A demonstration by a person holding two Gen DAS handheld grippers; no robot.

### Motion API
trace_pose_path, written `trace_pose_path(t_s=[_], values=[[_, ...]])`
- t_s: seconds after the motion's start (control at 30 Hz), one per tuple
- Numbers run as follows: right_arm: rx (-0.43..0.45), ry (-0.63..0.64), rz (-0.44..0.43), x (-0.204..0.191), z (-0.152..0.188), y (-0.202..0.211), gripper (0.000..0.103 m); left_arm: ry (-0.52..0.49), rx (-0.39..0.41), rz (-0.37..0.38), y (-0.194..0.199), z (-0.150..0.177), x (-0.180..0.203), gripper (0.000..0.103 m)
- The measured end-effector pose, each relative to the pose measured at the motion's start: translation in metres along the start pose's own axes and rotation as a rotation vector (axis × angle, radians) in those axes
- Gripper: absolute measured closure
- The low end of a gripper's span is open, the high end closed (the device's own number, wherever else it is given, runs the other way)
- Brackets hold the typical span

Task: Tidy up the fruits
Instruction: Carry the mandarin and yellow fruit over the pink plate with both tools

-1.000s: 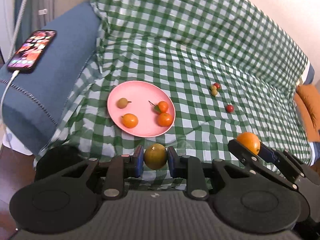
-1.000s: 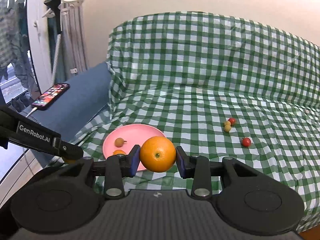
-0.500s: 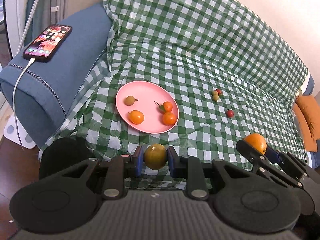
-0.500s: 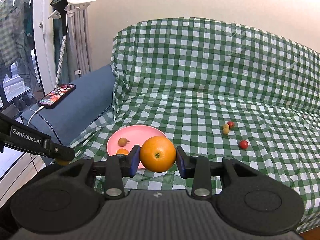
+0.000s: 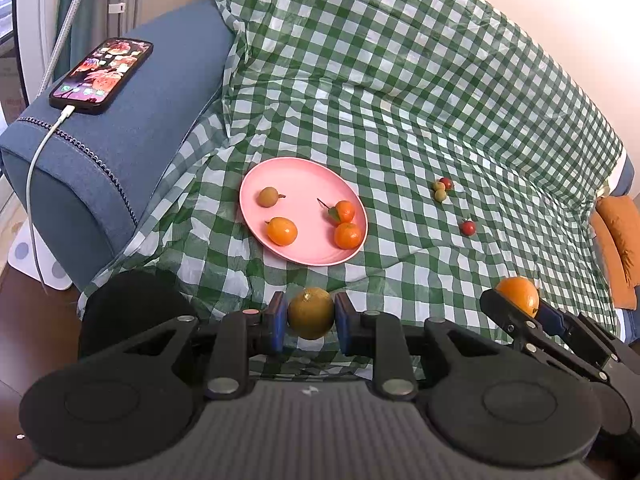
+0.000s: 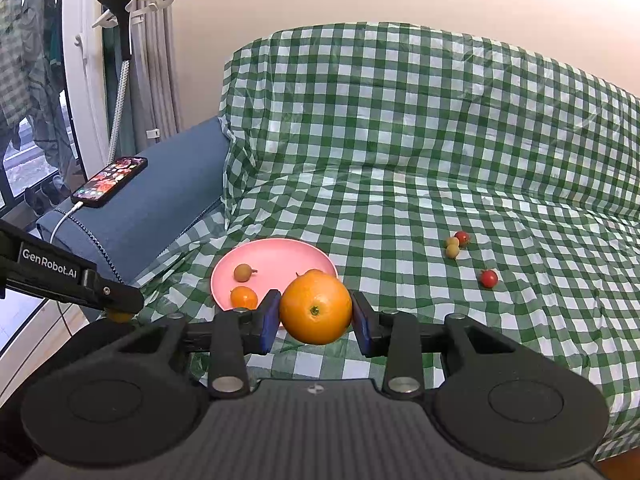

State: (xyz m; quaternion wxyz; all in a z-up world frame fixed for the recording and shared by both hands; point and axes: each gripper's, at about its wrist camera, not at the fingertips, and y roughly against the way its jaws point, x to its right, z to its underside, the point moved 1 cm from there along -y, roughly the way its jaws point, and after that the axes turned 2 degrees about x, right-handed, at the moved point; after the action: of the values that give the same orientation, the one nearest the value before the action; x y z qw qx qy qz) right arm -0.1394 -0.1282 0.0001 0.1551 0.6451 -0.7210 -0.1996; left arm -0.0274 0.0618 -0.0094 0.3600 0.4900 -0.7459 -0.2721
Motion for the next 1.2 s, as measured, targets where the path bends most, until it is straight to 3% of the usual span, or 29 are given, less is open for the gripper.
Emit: trace_pose_path(t_s=[0.67, 0.9, 1.2], values=[[-0.051, 0.029, 0.021, 0.006, 0.001, -0.031, 0.064, -0.003, -0.018, -0.027, -0.030, -0.021, -0.011, 0.075], [-0.064, 0.064, 0.003, 0.002, -0.007, -0.062, 0.064, 0.008, 0.006, -0.033, -0.051, -0.051, -0.010, 0.075], [-0.096, 0.100, -0.024, -0.008, -0.026, -0.130, 0.064, -0.004, -0.031, -0.046, -0.105, -0.087, -0.010, 0.075]])
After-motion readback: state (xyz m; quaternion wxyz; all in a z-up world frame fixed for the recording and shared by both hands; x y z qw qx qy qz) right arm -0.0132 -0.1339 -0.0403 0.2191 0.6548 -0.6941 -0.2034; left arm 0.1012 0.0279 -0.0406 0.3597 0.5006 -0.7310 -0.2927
